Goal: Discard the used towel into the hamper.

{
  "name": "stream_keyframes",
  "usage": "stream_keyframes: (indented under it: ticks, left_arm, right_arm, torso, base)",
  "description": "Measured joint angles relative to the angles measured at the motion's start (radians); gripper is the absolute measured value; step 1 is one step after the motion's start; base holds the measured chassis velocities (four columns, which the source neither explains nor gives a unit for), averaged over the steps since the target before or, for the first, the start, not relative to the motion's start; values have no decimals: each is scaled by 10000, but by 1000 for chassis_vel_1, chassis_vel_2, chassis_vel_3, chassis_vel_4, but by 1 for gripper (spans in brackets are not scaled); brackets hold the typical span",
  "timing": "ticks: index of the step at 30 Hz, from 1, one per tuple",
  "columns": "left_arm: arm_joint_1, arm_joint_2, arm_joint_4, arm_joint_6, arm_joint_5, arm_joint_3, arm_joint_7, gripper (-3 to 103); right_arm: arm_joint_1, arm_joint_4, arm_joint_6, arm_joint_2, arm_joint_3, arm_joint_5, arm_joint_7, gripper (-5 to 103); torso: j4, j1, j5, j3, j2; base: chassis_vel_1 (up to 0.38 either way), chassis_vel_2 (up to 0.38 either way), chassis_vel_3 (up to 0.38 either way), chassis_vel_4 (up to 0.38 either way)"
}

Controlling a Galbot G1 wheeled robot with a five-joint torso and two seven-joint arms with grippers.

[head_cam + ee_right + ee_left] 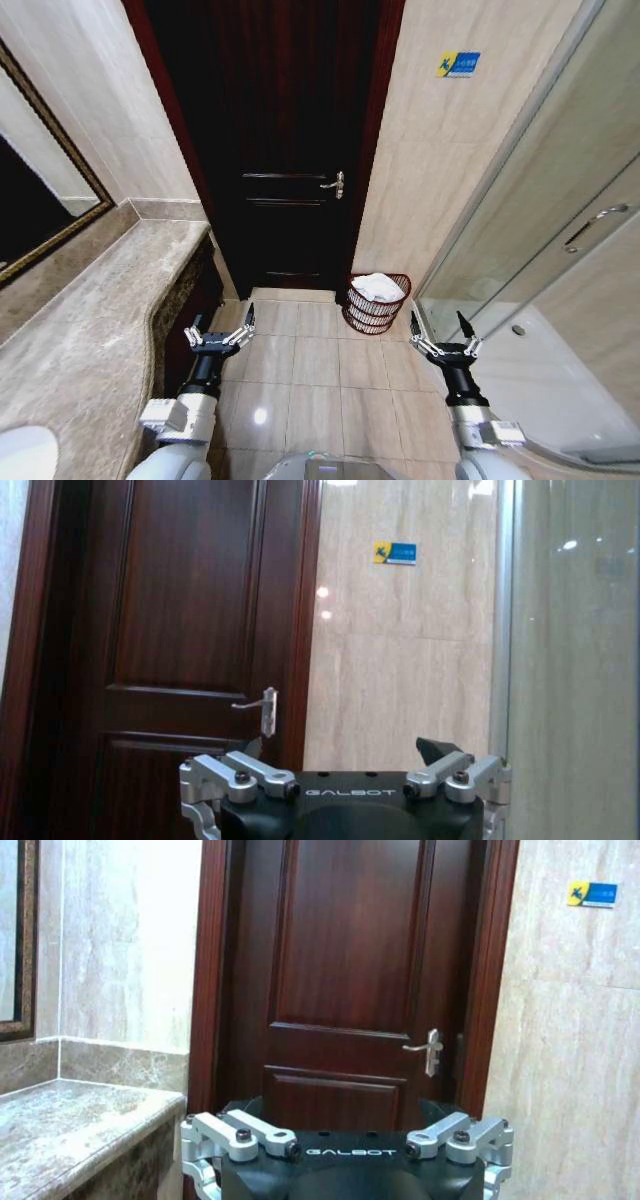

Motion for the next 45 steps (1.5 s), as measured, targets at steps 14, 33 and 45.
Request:
stream_keyframes:
  ticks: [14, 33, 45]
  left_arm:
    - [2, 0, -1, 0, 0, 0, 0, 100]
    - [1, 0, -1, 0, 0, 0, 0, 100]
    - [0, -1, 0, 0, 0, 0, 0, 100]
  right_arm:
    - [-7, 1, 1, 0, 1, 0, 0, 100]
    - [-3, 0, 0, 0, 0, 0, 0, 100]
    - [-3, 0, 0, 0, 1, 0, 0, 100]
  torso:
    - [-2, -20, -1, -7, 9]
    - [0, -12, 0, -4, 3]
    - [0, -9, 1, -3, 3]
  base:
    - [143, -135, -139, 135]
    - [-17, 21, 27, -19]
    - [0, 0, 0, 0]
